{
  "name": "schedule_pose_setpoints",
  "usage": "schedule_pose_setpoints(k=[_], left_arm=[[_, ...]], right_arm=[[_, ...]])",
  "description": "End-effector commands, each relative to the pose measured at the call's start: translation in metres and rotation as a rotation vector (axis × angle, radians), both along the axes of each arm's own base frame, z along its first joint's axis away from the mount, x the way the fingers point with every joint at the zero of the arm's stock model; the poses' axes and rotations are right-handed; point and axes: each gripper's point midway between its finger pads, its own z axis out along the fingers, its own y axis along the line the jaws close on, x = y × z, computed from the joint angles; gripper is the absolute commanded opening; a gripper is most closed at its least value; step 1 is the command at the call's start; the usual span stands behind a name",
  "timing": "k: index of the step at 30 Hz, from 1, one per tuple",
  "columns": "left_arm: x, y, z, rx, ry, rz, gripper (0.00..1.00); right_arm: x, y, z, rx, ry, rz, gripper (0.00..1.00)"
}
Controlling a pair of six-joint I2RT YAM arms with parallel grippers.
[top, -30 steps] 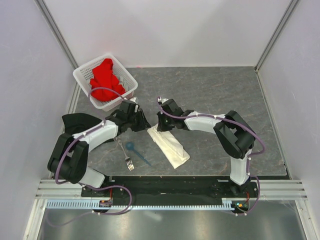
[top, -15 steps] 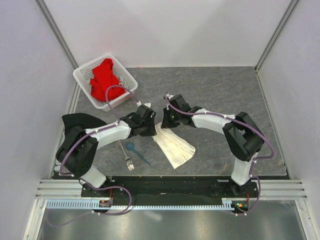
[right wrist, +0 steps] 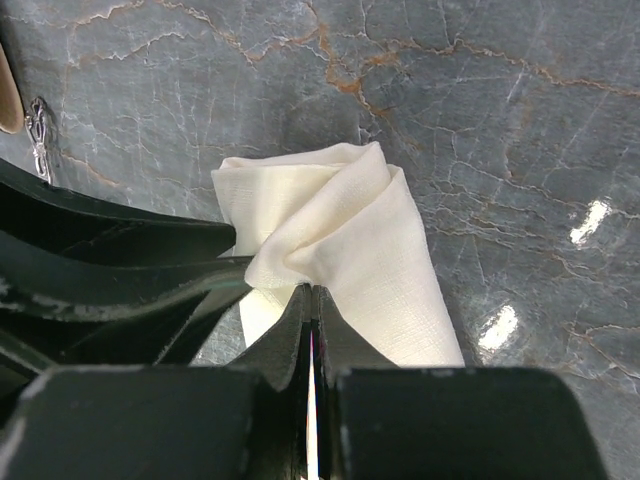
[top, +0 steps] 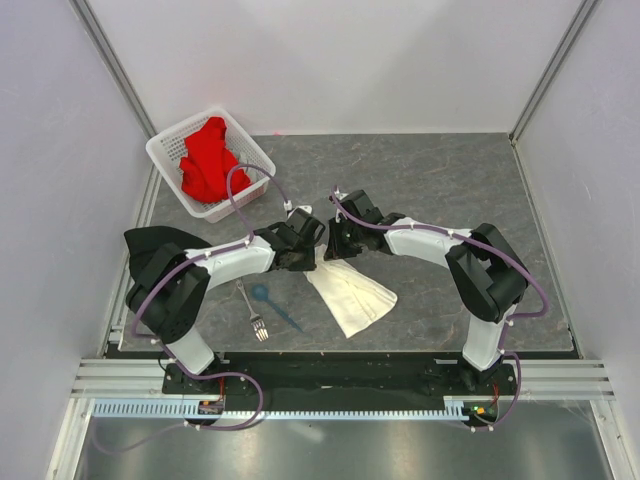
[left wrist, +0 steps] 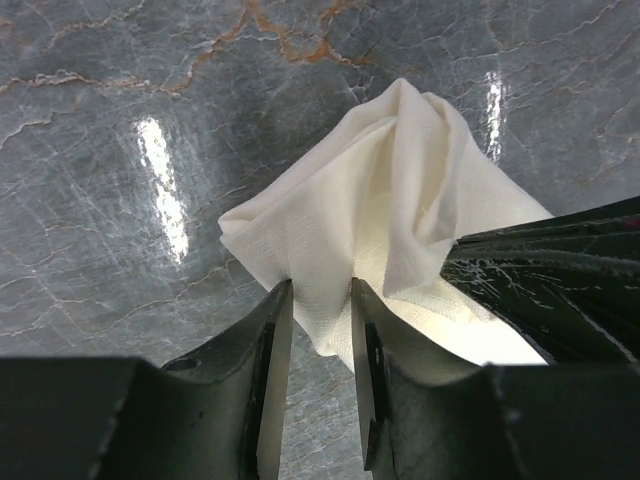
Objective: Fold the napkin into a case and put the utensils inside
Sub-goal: Stuff the top corner of the smaller-rectangle-folded napkin into the folded napkin.
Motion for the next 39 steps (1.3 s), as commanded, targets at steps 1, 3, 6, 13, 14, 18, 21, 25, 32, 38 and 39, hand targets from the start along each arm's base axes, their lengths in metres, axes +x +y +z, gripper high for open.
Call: schedule_pose_setpoints(k=[1,3,6,13,14,18,21,25,32,38,39], left_arm=[[0.013,0.003,0.009,0.041,-0.049,0.01,0.31],[0.013,0.001,0.011,0.034,-0.048,0.009,0.21],[0.014,-0.003,0.014,0.017,-0.049,0.006,0.12],[0.014,-0.013,0.018,-0.03,-0.041,-0.012,0.07],[0.013,-0.014,0.019,-0.037,-0.04,-0.014,0.06],[0.014,-0.016,0.022,-0.047,-0.049,-0.017,0.06],[0.014,-0.016,0.021,-0.054,-0.05,-0.015,0.06],[0.01,-0.018,0.018,-0.071,-0.038,-0.018,0.06],[0.006,-0.017,0.019,-0.088,-0.037,-0.024,0.06],[0.003,-0.017,0.014,-0.091,-0.027,-0.028,0.06],[0.001,-0.017,0.012,-0.089,-0.019,-0.029,0.06]], right_arm=[[-0.005,0.0,0.007,0.023,0.004,0.012,0.0],[-0.005,0.0,0.006,0.022,0.011,0.011,0.0],[-0.007,0.001,0.004,0.027,0.022,0.016,0.0],[-0.014,0.008,0.0,0.037,0.057,0.044,0.0],[-0.014,0.007,-0.003,0.032,0.064,0.041,0.0],[-0.016,0.014,-0.008,0.013,0.093,0.029,0.0],[-0.019,0.02,-0.014,0.028,0.165,-0.047,0.0],[-0.017,0.033,-0.012,0.146,0.255,-0.19,0.0],[-0.008,0.045,0.001,0.317,0.35,-0.375,0.0],[0.002,0.048,0.015,0.532,0.379,-0.488,0.0],[0.002,0.043,0.011,0.533,0.384,-0.509,0.0]])
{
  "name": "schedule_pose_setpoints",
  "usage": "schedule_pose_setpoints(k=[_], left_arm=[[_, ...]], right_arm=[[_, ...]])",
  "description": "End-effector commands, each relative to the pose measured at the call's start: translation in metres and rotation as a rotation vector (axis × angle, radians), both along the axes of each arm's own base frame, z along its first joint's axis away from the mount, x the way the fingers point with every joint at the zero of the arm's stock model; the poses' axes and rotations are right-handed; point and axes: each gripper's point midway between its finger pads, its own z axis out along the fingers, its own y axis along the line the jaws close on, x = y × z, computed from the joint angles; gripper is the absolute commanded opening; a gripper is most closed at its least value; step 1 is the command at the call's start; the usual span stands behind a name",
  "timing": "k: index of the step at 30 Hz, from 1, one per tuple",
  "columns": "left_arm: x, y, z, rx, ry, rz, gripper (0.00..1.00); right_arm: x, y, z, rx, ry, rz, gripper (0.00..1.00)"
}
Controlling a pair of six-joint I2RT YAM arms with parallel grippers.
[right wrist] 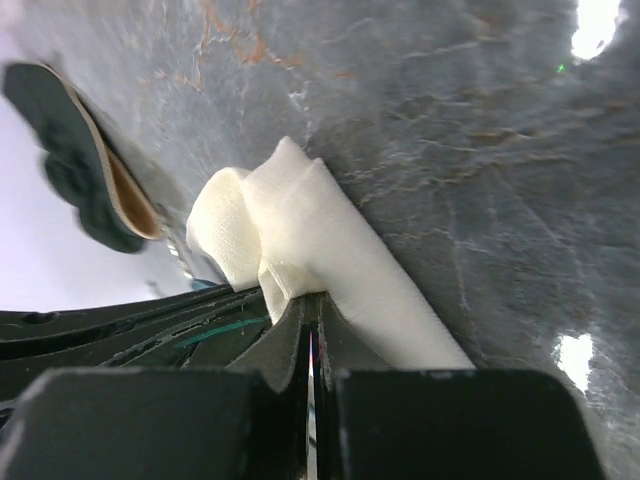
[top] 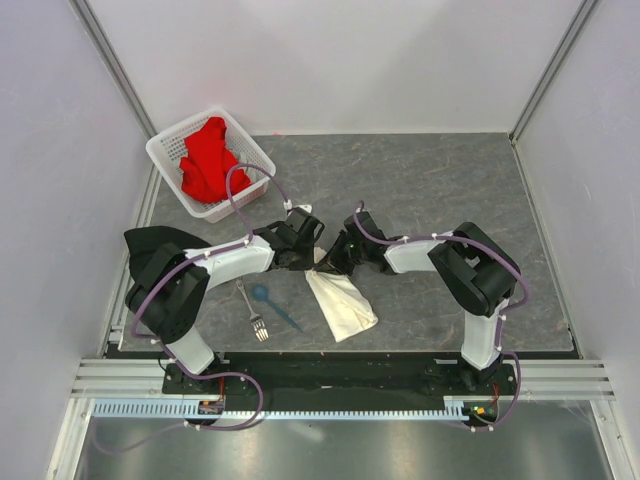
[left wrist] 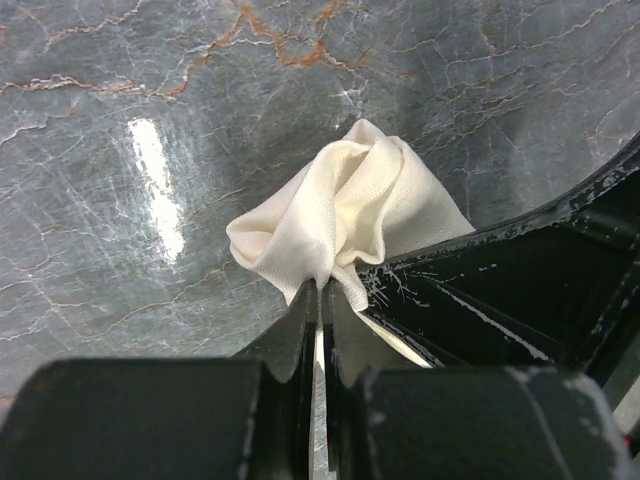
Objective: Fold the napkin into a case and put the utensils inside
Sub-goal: Stuff the top corner of the smaller-rectangle-folded napkin into the folded napkin.
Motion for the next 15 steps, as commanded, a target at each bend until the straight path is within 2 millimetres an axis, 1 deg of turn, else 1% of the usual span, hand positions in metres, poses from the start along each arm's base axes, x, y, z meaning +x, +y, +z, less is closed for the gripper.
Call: schedule_pose_setpoints(k=[1,4,5,7,8,9,12,14,15], left_arm=[[0.001,-0.015,0.011,-0.08,-0.022,-0.019,0.06],[-0.001,-0.012,0.01,-0.081,-0.022,-0.012,0.06],[-0.002,-0.011,0.01,-0.079,-0.024,-0.011,0.06],[-0.001,-0.007,0.013,-0.069,-0.037,-0.006,0.09],[0.002,-0.007,0.019,-0.07,-0.056,-0.001,0.12],[0.005,-0.004,0.023,-0.056,-0.075,0.009,0.21],[0.013,-0.001,0.035,-0.043,-0.123,0.008,0.37],[0.017,0.0,0.038,-0.028,-0.136,0.002,0.37],[0.018,0.0,0.037,-0.018,-0.135,0.001,0.37]], right_arm=[[0.022,0.012,0.041,0.205,-0.038,-0.141,0.0],[0.026,0.005,0.039,0.201,-0.036,-0.174,0.0],[0.026,0.002,0.036,0.193,-0.03,-0.187,0.0],[0.025,-0.001,0.033,0.192,-0.022,-0.205,0.0],[0.025,-0.002,0.031,0.192,-0.023,-0.207,0.0],[0.024,-0.002,0.03,0.19,-0.017,-0.208,0.0],[0.023,-0.005,0.027,0.178,-0.024,-0.211,0.0],[0.023,-0.007,0.026,0.169,-0.029,-0.213,0.0],[0.022,-0.007,0.027,0.168,-0.031,-0.209,0.0]])
